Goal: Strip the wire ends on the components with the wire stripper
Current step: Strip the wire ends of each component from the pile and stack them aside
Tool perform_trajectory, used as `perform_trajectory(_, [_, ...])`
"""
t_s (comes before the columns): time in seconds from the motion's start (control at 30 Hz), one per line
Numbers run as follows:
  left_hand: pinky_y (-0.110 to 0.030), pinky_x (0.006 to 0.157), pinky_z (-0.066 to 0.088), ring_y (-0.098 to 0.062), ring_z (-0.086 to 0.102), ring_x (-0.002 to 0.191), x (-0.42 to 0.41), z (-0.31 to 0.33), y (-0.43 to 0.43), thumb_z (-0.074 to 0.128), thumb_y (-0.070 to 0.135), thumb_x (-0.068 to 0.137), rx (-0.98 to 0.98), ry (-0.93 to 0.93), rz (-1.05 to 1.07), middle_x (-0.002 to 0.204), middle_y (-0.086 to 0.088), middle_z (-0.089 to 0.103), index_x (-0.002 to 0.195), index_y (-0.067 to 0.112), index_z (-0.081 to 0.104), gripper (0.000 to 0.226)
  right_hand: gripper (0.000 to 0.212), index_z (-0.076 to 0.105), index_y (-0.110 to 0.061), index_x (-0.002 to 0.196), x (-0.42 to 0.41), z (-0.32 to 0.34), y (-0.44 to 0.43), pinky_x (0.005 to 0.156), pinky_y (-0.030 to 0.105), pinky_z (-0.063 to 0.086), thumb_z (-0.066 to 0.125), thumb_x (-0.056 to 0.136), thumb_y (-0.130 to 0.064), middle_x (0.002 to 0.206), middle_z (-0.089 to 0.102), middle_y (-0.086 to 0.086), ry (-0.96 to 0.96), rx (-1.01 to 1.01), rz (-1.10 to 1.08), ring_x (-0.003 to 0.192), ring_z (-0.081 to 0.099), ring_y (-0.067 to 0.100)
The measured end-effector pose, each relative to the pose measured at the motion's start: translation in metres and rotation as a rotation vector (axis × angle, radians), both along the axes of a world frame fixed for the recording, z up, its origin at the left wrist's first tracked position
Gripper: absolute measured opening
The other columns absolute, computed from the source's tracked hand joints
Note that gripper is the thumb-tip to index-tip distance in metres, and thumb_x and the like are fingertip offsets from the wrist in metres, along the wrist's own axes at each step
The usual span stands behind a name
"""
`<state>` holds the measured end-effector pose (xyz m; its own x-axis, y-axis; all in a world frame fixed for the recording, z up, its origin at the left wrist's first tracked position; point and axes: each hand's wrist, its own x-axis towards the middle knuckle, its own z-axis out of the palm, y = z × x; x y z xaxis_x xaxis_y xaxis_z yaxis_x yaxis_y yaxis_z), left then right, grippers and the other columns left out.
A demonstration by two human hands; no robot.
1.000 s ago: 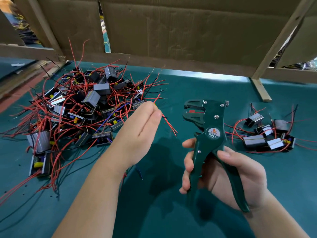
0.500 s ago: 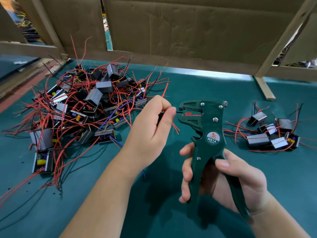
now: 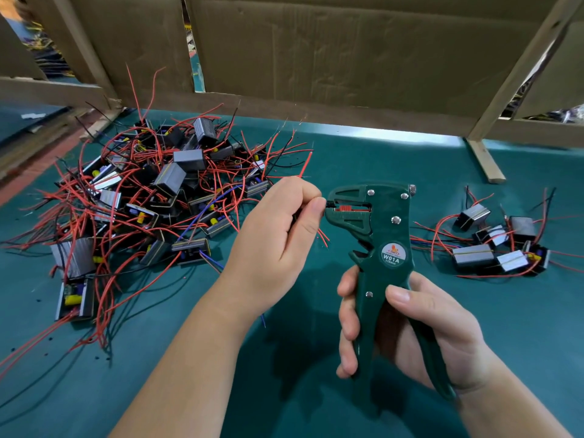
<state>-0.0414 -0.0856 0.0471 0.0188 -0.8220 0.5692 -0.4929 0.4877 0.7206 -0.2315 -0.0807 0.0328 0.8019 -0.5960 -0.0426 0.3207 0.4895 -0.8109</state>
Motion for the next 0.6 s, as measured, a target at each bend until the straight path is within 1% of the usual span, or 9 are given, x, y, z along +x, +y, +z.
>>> perform_trajectory(0.17, [-0.021, 0.065, 0.032, -0.006, 0.040, 0.066, 0.000, -0.002, -0.001, 0.037, 0.028, 0.101, -0.005, -0.017, -0.010, 0.072, 0.013, 0.040, 0.087, 0.019, 0.046, 0.019, 0.040, 0.064, -0.007, 0.100, 0.001, 0.001, 0.002, 0.066, 0.051, 0.050, 0.075, 0.079, -0.038, 0.076, 0.060, 0.019, 0.009, 0.009, -0.014, 0.061, 0.061, 0.036])
perform_trajectory(0.23, [-0.028, 0.064, 0.036, -0.010, 0.043, 0.067, 0.001, -0.005, -0.001, 0.033, 0.037, 0.101, 0.028, -0.034, 0.015, 0.074, 0.010, 0.044, 0.091, 0.025, 0.044, 0.019, 0.041, 0.063, -0.009, 0.093, 0.008, -0.001, 0.006, 0.060, 0.047, 0.051, 0.076, 0.076, -0.044, 0.070, 0.058, 0.017, 0.037, 0.001, -0.076, 0.054, 0.060, 0.033])
perform_trajectory(0.3, [-0.040, 0.063, 0.042, -0.013, 0.047, 0.067, 0.004, -0.008, 0.000, 0.028, 0.046, 0.099, 0.078, -0.032, 0.047, 0.078, 0.007, 0.049, 0.096, 0.029, 0.040, 0.021, 0.046, 0.059, -0.009, 0.082, 0.017, -0.002, 0.010, 0.050, 0.038, 0.049, 0.080, 0.069, -0.048, 0.060, 0.050, 0.014, 0.077, 0.019, -0.212, 0.040, 0.051, 0.025])
perform_trajectory(0.37, [-0.047, 0.070, 0.046, -0.017, 0.053, 0.074, 0.006, -0.012, -0.002, 0.027, 0.049, 0.096, 0.137, -0.028, 0.063, 0.081, 0.008, 0.053, 0.102, 0.031, 0.036, 0.021, 0.052, 0.058, -0.010, 0.076, 0.022, -0.002, 0.008, 0.044, 0.033, 0.046, 0.084, 0.061, -0.052, 0.055, 0.045, 0.013, 0.124, 0.048, -0.314, 0.034, 0.043, 0.022])
perform_trajectory(0.4, [-0.048, 0.074, 0.046, -0.017, 0.054, 0.078, 0.005, -0.015, -0.002, 0.027, 0.049, 0.096, 0.169, -0.029, 0.062, 0.082, 0.010, 0.053, 0.106, 0.033, 0.034, 0.020, 0.052, 0.059, -0.010, 0.076, 0.023, -0.001, 0.006, 0.045, 0.035, 0.047, 0.085, 0.058, -0.052, 0.057, 0.046, 0.013, 0.124, 0.070, -0.322, 0.035, 0.045, 0.023])
perform_trajectory(0.43, [-0.047, 0.078, 0.046, -0.015, 0.054, 0.081, 0.004, -0.017, -0.003, 0.028, 0.047, 0.095, 0.201, -0.033, 0.062, 0.084, 0.011, 0.053, 0.112, 0.035, 0.033, 0.021, 0.052, 0.062, -0.009, 0.080, 0.021, -0.001, 0.004, 0.048, 0.038, 0.050, 0.085, 0.058, -0.051, 0.061, 0.050, 0.014, 0.097, 0.098, -0.307, 0.040, 0.049, 0.026])
perform_trajectory(0.5, [-0.042, 0.085, 0.045, -0.007, 0.053, 0.085, 0.001, -0.020, -0.005, 0.030, 0.043, 0.094, 0.251, -0.045, 0.065, 0.088, 0.015, 0.051, 0.125, 0.038, 0.031, 0.031, 0.054, 0.066, -0.006, 0.093, 0.016, -0.001, -0.001, 0.060, 0.049, 0.053, 0.085, 0.060, -0.044, 0.075, 0.057, 0.018, -0.003, 0.148, -0.264, 0.059, 0.059, 0.035])
perform_trajectory(0.53, [-0.036, 0.087, 0.043, -0.005, 0.053, 0.087, 0.001, -0.022, -0.006, 0.031, 0.042, 0.094, 0.268, -0.034, 0.064, 0.089, 0.017, 0.051, 0.132, 0.038, 0.031, 0.038, 0.056, 0.066, -0.005, 0.098, 0.014, -0.001, -0.003, 0.066, 0.052, 0.053, 0.085, 0.060, -0.040, 0.082, 0.059, 0.020, -0.032, 0.159, -0.264, 0.066, 0.061, 0.037])
perform_trajectory(0.6, [-0.023, 0.083, 0.041, 0.000, 0.052, 0.086, 0.000, -0.021, -0.006, 0.033, 0.041, 0.094, 0.285, 0.059, 0.052, 0.089, 0.017, 0.053, 0.139, 0.034, 0.036, 0.045, 0.060, 0.067, -0.003, 0.102, 0.012, -0.001, -0.004, 0.069, 0.054, 0.053, 0.086, 0.056, -0.036, 0.091, 0.061, 0.023, -0.045, 0.149, -0.297, 0.072, 0.062, 0.039])
